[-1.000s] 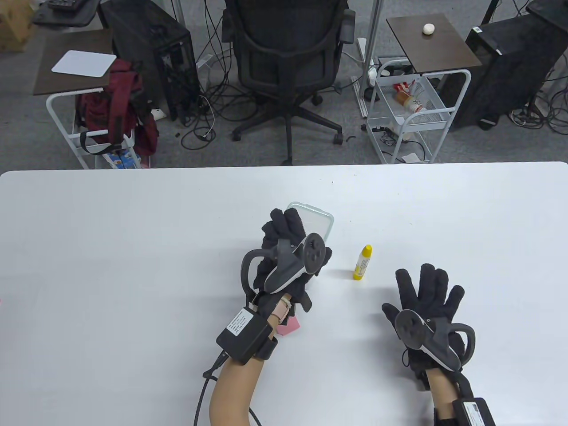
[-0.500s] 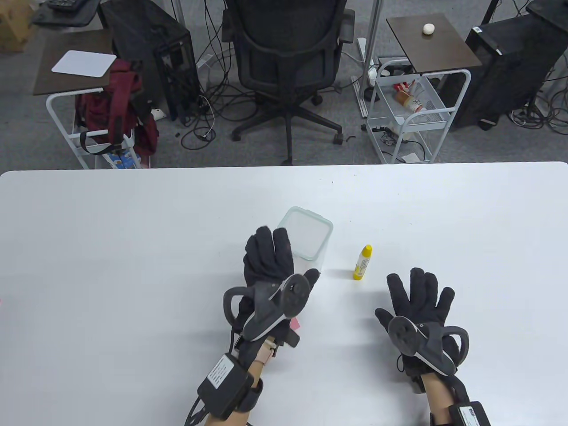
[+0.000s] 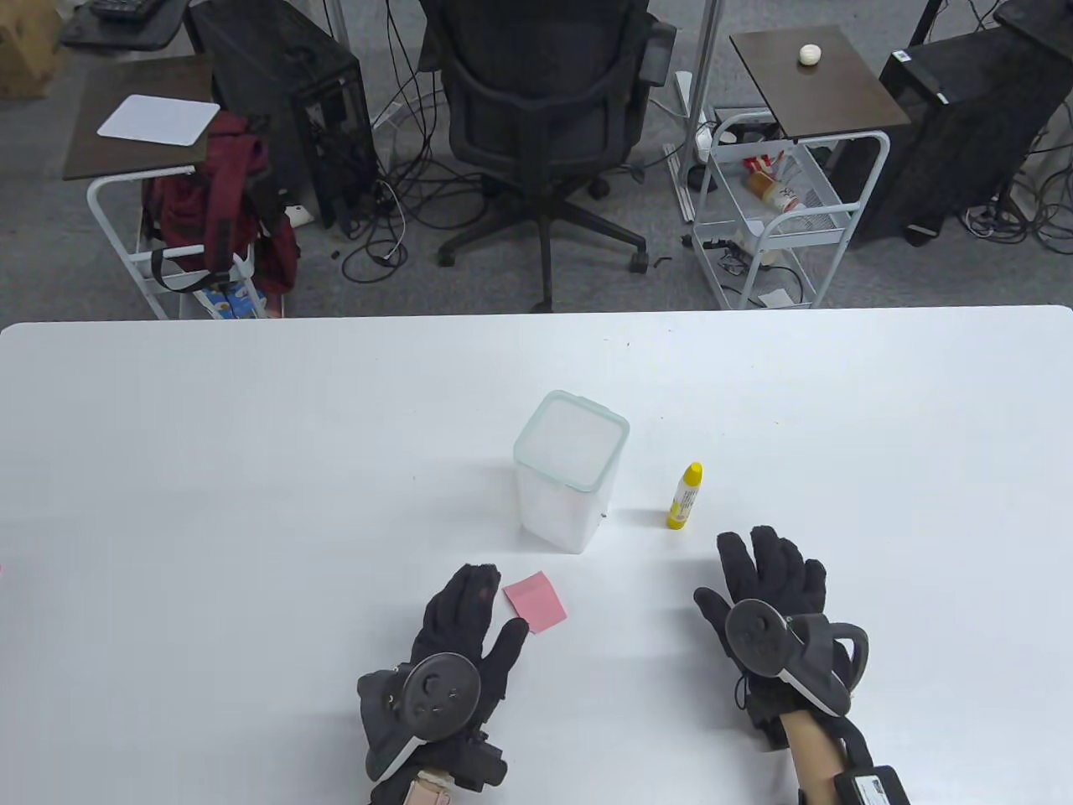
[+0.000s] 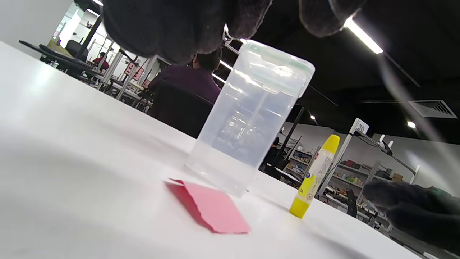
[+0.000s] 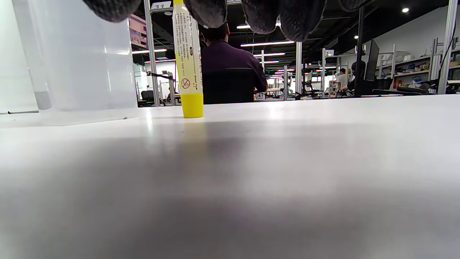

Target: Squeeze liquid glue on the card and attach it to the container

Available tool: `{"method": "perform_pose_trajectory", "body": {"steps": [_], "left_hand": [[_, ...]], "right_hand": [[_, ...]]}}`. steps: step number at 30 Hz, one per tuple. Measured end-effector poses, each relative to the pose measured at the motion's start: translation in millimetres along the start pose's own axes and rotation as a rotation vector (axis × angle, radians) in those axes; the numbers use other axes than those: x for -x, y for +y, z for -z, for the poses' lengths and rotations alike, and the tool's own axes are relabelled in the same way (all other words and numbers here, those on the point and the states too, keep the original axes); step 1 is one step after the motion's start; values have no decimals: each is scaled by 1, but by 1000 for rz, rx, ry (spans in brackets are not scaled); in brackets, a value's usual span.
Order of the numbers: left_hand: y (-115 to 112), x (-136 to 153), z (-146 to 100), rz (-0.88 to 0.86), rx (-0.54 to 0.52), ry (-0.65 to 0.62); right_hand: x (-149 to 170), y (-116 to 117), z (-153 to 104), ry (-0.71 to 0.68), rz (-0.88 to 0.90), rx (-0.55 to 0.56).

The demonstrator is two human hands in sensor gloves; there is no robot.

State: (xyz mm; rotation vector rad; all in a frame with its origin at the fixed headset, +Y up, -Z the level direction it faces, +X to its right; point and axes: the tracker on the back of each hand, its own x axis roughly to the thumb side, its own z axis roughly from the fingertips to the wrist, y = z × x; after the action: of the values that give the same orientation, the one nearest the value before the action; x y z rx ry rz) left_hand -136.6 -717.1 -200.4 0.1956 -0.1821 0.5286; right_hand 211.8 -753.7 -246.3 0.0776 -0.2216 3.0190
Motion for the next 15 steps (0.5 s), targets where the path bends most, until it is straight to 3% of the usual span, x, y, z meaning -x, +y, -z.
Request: {"method": "perform_pose_trajectory", "body": {"steps": [5, 9, 15], "left_hand": [[0, 13, 1, -48, -10, 48], [0, 17, 0, -58, -21, 49], [-2, 22, 2, -86, -15, 58]], "right_hand": [[2, 4, 12, 52, 24, -21], [3, 7, 32, 119, 169, -57], [-8, 14, 67, 168, 285, -9]]}}
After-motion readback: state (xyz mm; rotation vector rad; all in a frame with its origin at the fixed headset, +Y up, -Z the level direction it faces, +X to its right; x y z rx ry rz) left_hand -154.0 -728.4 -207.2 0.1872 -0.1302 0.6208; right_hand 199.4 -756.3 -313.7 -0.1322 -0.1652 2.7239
